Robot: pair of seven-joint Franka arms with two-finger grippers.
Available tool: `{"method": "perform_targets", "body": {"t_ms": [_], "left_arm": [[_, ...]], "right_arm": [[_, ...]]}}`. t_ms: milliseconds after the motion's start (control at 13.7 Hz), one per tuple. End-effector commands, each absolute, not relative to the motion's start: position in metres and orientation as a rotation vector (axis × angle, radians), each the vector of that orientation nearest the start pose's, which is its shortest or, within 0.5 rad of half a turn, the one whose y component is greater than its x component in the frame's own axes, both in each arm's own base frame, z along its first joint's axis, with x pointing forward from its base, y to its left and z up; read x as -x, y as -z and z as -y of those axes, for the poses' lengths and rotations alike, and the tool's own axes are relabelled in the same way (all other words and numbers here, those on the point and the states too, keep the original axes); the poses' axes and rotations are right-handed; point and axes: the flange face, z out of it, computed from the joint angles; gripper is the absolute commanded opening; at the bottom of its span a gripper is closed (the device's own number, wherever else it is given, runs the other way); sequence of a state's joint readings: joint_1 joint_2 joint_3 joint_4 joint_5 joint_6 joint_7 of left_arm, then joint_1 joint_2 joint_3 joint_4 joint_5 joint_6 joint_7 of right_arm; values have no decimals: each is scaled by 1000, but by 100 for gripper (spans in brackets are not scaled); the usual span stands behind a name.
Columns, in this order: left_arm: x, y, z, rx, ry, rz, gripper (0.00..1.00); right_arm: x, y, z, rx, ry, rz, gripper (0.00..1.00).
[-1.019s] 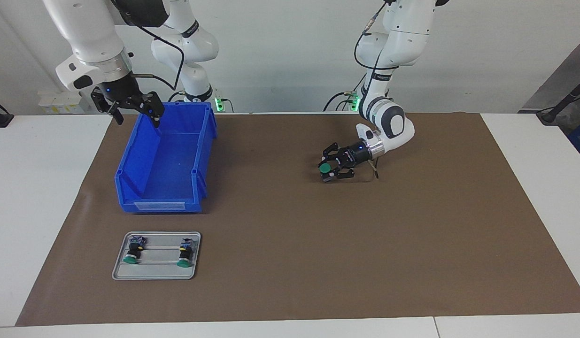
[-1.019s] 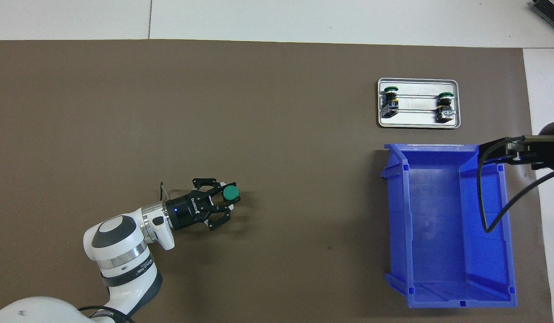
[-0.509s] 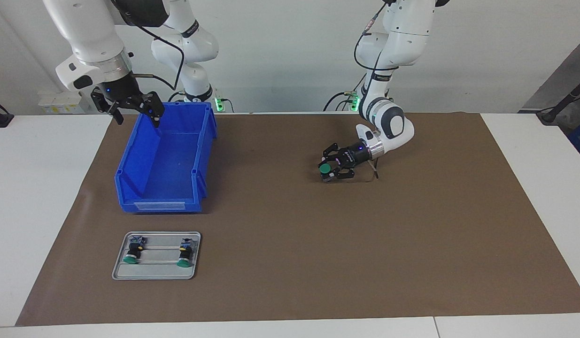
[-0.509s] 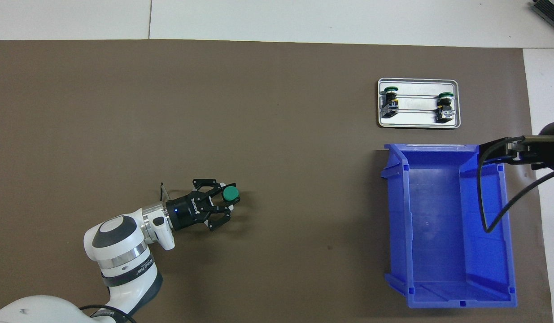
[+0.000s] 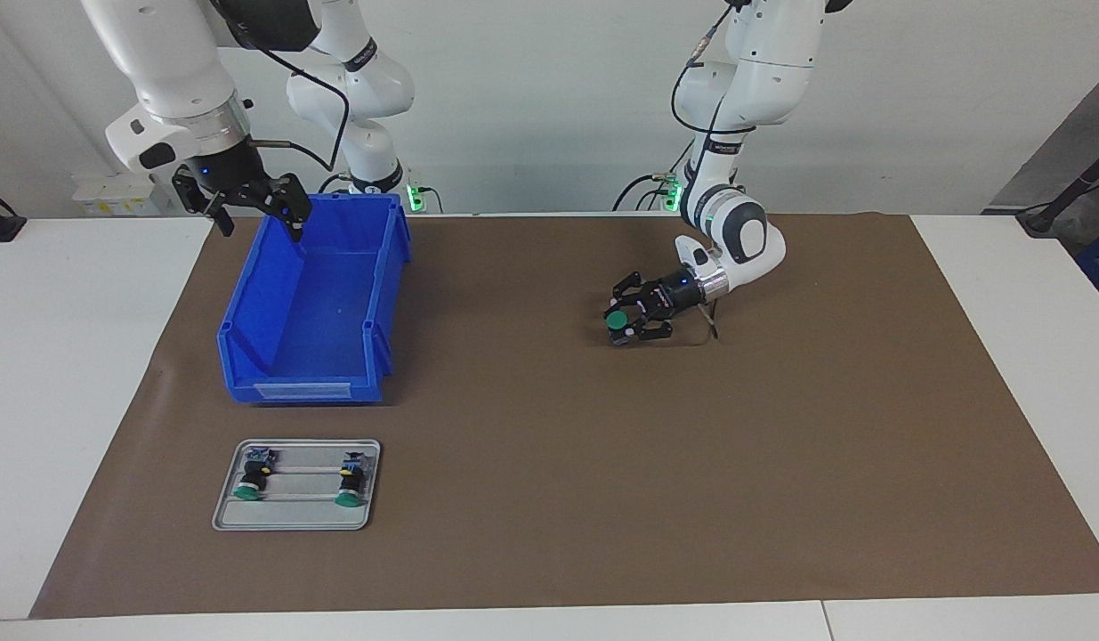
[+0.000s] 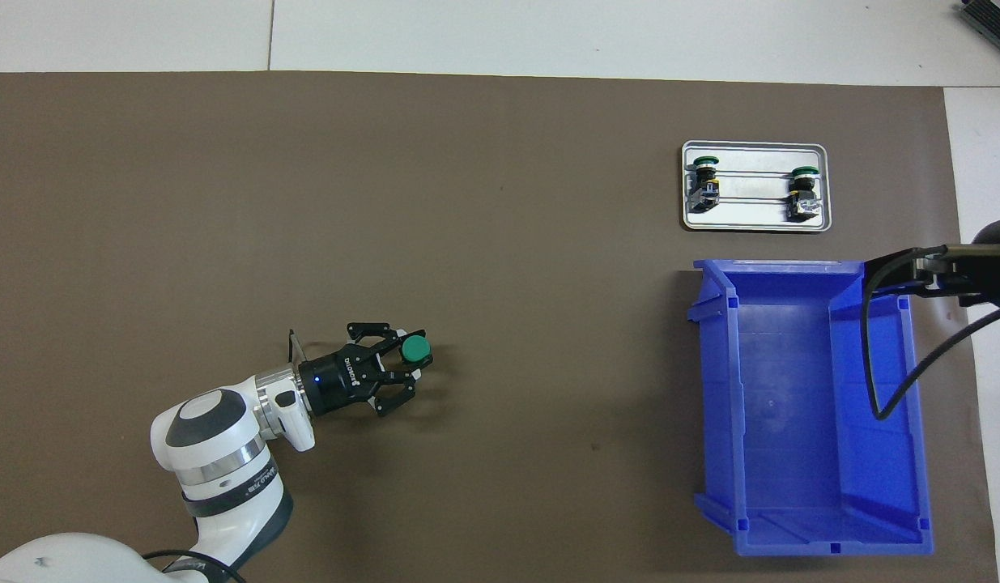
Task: Place and press button with both arms
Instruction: 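Lower the button onto the table and open the left gripper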
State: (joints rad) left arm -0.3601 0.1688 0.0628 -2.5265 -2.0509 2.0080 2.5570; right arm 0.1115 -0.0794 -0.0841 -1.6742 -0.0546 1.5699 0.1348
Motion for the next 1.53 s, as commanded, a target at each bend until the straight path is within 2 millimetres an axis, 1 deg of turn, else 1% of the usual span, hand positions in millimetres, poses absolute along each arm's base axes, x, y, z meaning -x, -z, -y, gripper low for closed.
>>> {"method": "perform_targets", "body": {"t_ms": [0, 146, 291, 364, 582, 1019, 1455], "left_arm": [[-419, -217, 180, -1697, -1213, 1001, 22], [-419, -217, 179, -1698, -1213, 1001, 31], [-417, -216, 179, -1701, -1207, 998, 37], [-417, -216, 179, -1701, -1207, 998, 42], [-417, -215, 178, -1709, -1204, 999, 44], [-417, -214, 177, -1714, -1202, 999, 56], [-420, -219, 178, -1712, -1199, 979, 64]], "right_arm": [[-522, -620, -7, 3174, -32, -189, 100], [-522, -620, -7, 3174, -32, -189, 100], [-522, -620, -7, 3174, -32, -189, 100], [-522, -620, -7, 3174, -32, -189, 100], [-522, -620, -7, 3174, -32, -189, 100], [-522, -620, -7, 3174, -32, -189, 100], [-522, -620, -7, 3174, -32, -189, 100]]}}
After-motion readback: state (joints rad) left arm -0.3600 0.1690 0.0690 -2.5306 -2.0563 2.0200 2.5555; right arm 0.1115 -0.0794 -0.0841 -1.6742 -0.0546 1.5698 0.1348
